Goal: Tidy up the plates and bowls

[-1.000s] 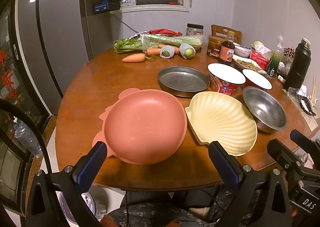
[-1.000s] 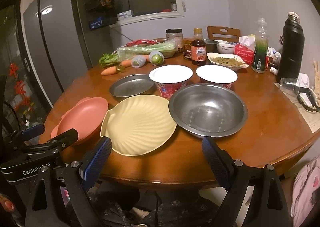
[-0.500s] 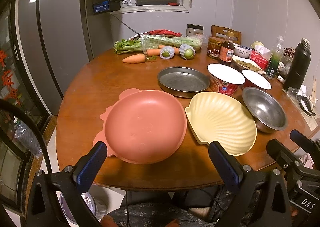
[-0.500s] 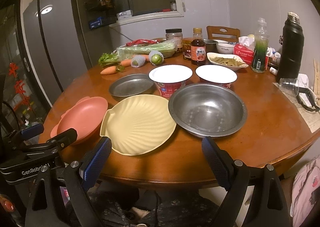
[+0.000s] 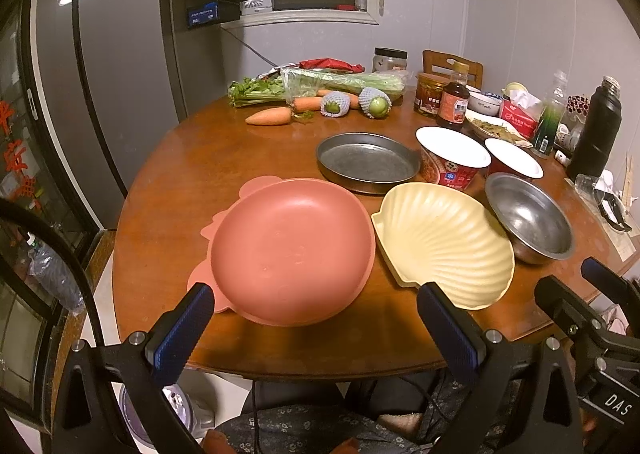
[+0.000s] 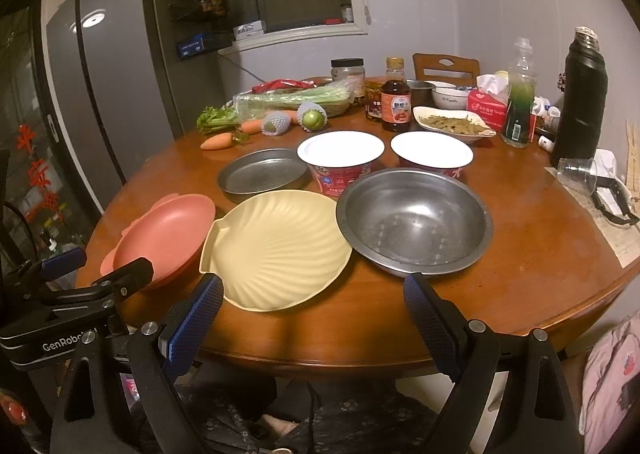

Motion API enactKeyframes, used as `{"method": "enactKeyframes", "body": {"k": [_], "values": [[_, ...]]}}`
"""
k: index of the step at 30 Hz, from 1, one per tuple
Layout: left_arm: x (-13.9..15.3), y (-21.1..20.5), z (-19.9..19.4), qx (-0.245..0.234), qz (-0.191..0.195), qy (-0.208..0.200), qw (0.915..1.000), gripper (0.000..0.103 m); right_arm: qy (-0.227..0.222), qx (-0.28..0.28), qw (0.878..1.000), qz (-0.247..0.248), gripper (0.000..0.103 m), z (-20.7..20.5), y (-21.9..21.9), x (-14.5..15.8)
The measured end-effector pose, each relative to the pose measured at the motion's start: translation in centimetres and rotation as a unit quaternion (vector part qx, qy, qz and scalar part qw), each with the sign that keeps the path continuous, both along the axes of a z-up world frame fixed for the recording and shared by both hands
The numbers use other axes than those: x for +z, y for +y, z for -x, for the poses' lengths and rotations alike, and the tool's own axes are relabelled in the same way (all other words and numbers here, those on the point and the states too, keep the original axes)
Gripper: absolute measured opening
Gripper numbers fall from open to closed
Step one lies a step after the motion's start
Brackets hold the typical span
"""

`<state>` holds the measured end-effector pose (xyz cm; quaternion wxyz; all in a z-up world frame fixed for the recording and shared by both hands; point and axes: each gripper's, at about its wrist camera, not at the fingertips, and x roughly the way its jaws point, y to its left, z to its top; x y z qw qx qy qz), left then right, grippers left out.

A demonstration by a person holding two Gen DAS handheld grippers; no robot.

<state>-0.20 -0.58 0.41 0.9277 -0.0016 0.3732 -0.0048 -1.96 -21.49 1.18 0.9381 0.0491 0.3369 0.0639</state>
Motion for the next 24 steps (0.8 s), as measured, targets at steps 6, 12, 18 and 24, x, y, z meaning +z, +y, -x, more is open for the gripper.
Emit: {"method": "enactKeyframes", "body": {"k": [6,12,18,24], "values": [[0.5,1.1,0.1,0.011,0.011,-0.011,0.9998,0.102,-0.002,0.002,1.000,0.001,0.092,-0.2,0.3,0.3],[1.2,3.9,0.1,0.046,0.024,-0.020,0.9984,0.102,-0.012,0.021,1.000,0.005,0.092,-1.1,1.3,1.2],[0.9,7.0,-0.2,0.078,0.035,-0.012,0.9963,0.102,-0.015,0.063,0.998,0.006,0.092,-3.1,3.7,2.1],[0.0,9.3,-0.5,0.093,0.048,0.009,0.9945,0.102,-0.004,0.138,0.990,0.003,0.092,-6.6,7.2,2.4]]}}
